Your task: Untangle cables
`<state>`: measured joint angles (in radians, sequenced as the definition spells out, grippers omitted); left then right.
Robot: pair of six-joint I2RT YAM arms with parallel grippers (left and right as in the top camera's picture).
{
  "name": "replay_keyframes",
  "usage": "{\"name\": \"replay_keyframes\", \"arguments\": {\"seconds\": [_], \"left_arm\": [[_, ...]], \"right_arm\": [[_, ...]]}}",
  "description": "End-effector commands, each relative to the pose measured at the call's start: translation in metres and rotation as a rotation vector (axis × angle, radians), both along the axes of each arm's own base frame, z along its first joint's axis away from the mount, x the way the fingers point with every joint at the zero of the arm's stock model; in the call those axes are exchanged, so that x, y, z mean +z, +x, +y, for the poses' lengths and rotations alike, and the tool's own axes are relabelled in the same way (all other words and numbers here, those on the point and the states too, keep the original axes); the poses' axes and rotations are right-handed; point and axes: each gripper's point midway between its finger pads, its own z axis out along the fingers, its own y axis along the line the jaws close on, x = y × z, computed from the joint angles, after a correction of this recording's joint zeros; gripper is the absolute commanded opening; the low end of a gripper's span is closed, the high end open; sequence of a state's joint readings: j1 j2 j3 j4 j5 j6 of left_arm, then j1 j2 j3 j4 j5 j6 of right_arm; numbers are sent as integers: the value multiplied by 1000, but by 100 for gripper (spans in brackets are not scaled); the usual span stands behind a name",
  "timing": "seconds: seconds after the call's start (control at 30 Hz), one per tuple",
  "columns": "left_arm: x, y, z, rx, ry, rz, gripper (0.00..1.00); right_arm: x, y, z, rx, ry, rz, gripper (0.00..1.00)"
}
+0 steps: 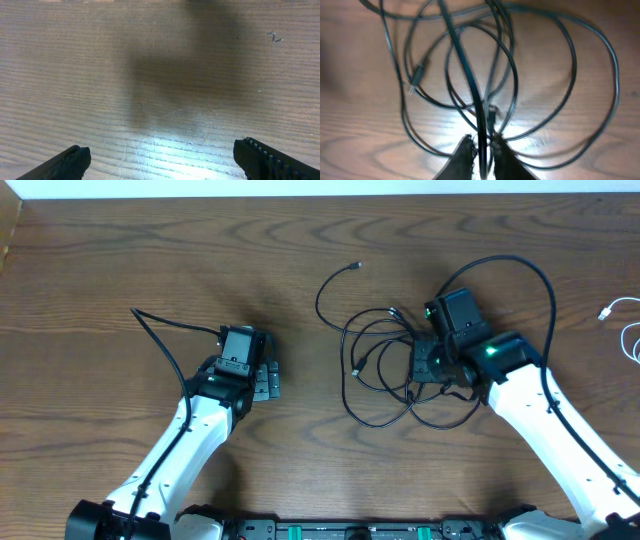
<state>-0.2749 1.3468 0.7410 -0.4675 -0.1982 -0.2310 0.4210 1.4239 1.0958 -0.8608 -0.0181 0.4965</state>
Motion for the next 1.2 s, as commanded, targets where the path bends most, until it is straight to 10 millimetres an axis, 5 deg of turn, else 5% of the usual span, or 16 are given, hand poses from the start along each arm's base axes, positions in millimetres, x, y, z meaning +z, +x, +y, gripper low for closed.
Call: {"name": "replay_keyframes", "arguments": {"seconds": [0.0, 0.1, 0.43, 0.67, 0.8, 0.9, 1.03, 1.17], "left_arm": [[1, 1, 4, 2, 19, -2, 96], [1, 1, 4, 2, 19, -2, 96], [1, 1, 4, 2, 19, -2, 96], [1, 1, 4, 2, 19, -2, 96], [1, 1, 4, 2, 19, -2, 96], [1, 1, 4, 2, 19, -2, 96], [1, 1, 4, 2, 19, -2, 96], [1, 1, 4, 2, 19, -2, 96]], "right_arm": [[-14, -1, -6, -51, -34, 48, 14], [-27, 1, -6, -52, -55, 82, 15], [-84, 4, -16, -96, -168, 207, 41], [-107, 3, -17, -116, -190, 258, 45], [-111, 9, -14, -117, -181, 242, 35], [-109, 16, -13, -122, -167, 217, 1], [-90, 22, -14, -133, -149, 183, 1], [-16, 46, -12, -89, -101, 38, 1]]}}
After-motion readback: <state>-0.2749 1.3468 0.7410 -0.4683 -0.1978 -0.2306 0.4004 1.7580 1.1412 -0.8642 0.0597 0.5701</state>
